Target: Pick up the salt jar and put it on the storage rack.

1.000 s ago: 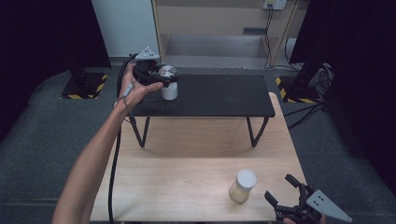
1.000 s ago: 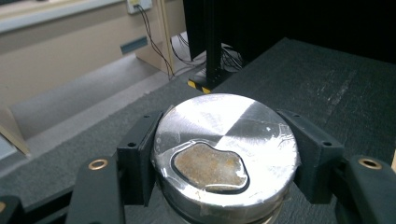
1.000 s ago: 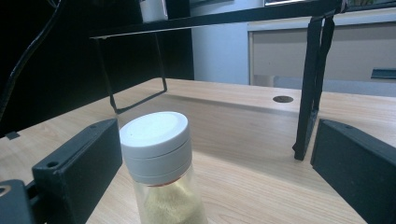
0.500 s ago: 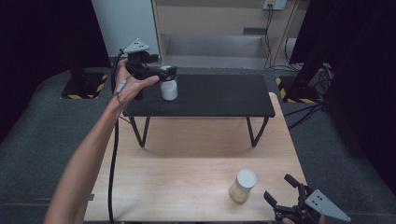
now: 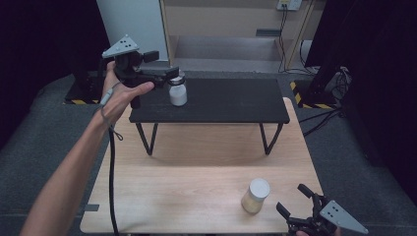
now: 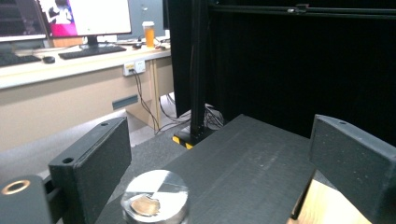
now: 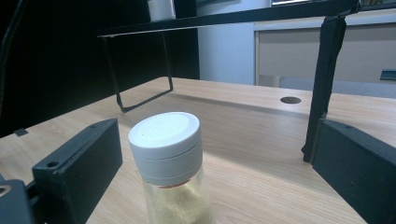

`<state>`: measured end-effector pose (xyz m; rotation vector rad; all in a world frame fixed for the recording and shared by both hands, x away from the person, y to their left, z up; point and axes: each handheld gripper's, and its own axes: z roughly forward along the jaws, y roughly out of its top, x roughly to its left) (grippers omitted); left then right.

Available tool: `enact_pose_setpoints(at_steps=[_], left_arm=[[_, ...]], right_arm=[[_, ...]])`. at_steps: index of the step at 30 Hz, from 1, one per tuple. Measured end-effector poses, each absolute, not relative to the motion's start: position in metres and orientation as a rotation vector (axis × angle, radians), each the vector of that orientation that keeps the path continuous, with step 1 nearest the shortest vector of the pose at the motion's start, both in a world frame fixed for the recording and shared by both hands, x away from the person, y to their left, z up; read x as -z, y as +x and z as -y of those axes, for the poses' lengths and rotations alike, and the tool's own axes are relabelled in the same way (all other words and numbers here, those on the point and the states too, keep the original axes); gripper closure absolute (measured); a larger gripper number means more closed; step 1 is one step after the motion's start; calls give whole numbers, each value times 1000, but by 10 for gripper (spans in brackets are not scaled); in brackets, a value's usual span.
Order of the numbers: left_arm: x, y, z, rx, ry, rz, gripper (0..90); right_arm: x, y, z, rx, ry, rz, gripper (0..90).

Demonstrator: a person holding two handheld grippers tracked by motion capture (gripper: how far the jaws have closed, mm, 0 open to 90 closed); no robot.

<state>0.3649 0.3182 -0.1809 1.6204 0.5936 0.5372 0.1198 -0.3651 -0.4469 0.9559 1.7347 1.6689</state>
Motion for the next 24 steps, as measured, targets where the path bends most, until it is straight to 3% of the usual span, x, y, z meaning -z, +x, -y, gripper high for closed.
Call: enact_pose_setpoints(at_steps=[12,24], left_arm=[[191,318,-327,-525,1628,-495,43],[235,286,-332,-556,1652,-490,44]], right_arm=[[446,120,363,-1668,948,-1747,22],[446,120,361,-1664,940,-1752,22]])
